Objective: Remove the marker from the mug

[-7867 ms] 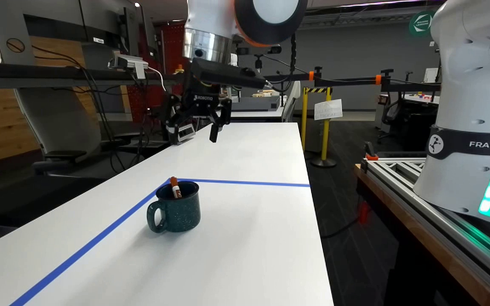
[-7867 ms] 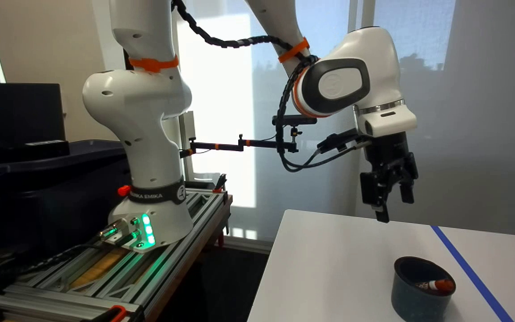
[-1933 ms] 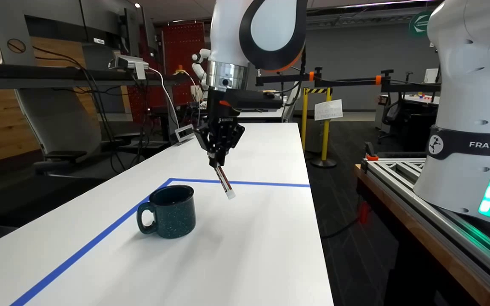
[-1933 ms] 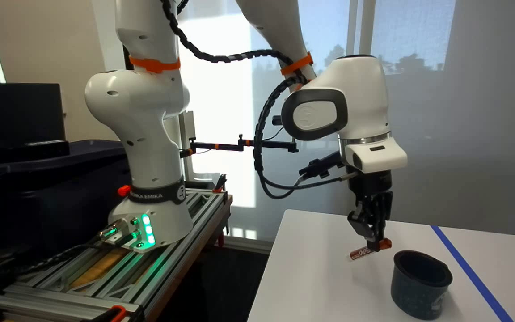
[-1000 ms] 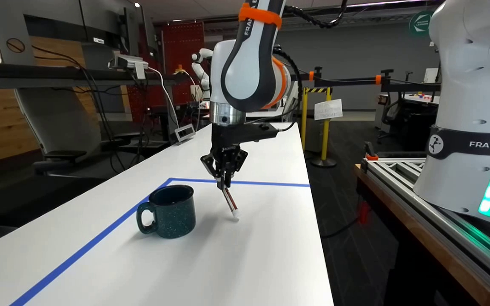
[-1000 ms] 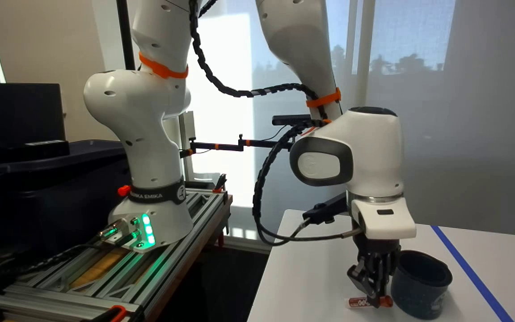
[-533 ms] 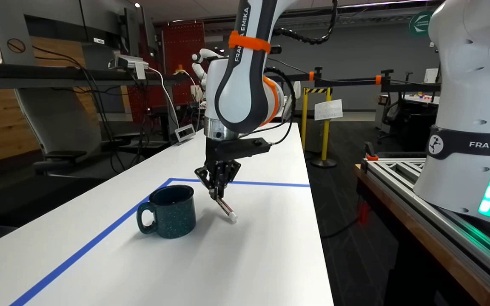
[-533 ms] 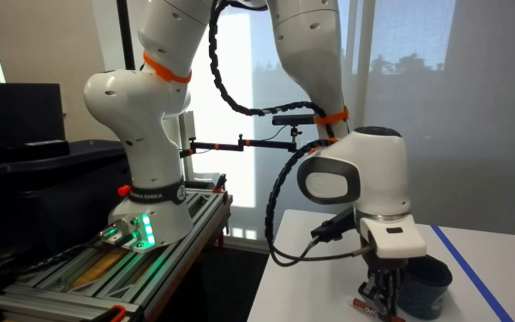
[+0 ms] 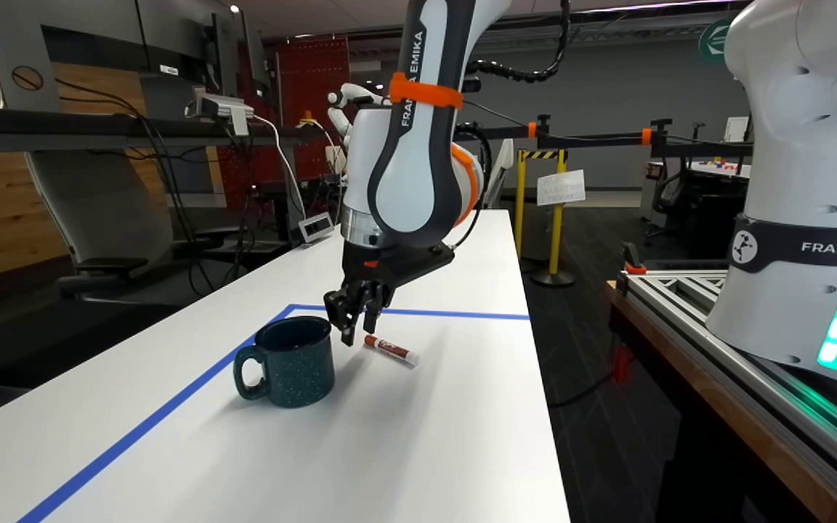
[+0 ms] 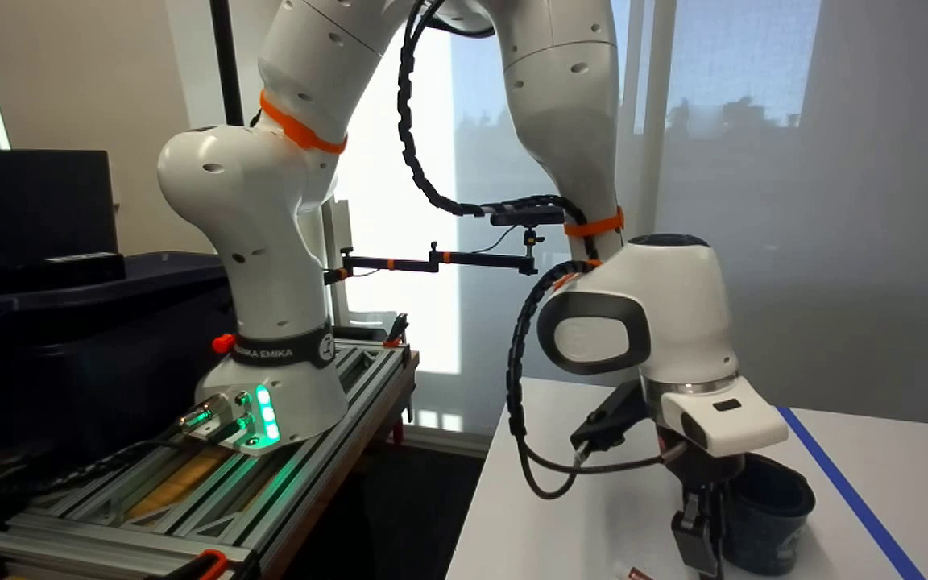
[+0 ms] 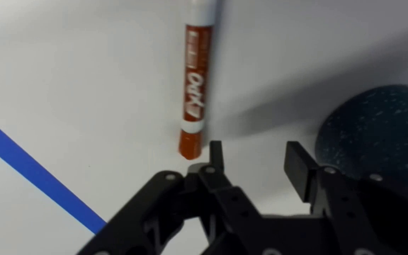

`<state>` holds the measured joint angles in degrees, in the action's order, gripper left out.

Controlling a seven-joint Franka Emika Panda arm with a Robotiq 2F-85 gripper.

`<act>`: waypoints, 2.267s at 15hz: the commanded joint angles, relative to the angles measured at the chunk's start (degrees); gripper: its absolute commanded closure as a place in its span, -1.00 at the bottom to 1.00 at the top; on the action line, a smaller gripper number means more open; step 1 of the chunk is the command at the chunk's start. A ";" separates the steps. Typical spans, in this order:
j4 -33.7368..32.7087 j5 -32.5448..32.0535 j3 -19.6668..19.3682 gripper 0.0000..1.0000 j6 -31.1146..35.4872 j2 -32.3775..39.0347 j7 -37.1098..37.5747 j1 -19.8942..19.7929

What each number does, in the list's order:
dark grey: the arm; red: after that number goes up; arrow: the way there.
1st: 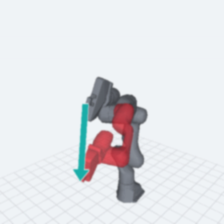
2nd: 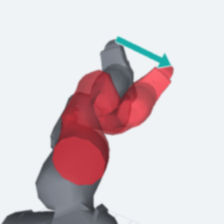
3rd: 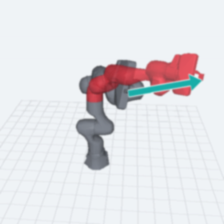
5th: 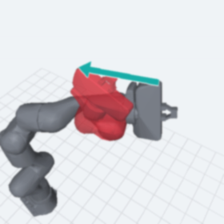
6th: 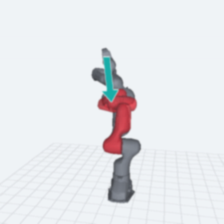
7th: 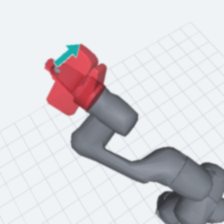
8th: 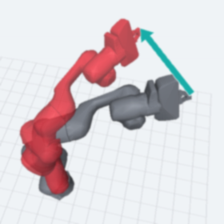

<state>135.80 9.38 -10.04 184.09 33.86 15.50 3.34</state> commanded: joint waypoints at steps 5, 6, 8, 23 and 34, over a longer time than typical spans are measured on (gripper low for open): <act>6.78 -0.37 -4.56 -1.00 -5.70 -11.94 -3.27 7.67; 7.63 -1.03 -4.92 -1.00 -7.76 -13.92 -3.20 8.28; 8.91 -3.06 -6.50 -1.00 -12.20 -18.07 -2.21 10.38; 6.92 -15.04 4.50 -1.00 -29.77 -29.53 -1.02 1.07; 6.94 -15.40 4.82 -1.00 -30.33 -29.92 -1.23 0.74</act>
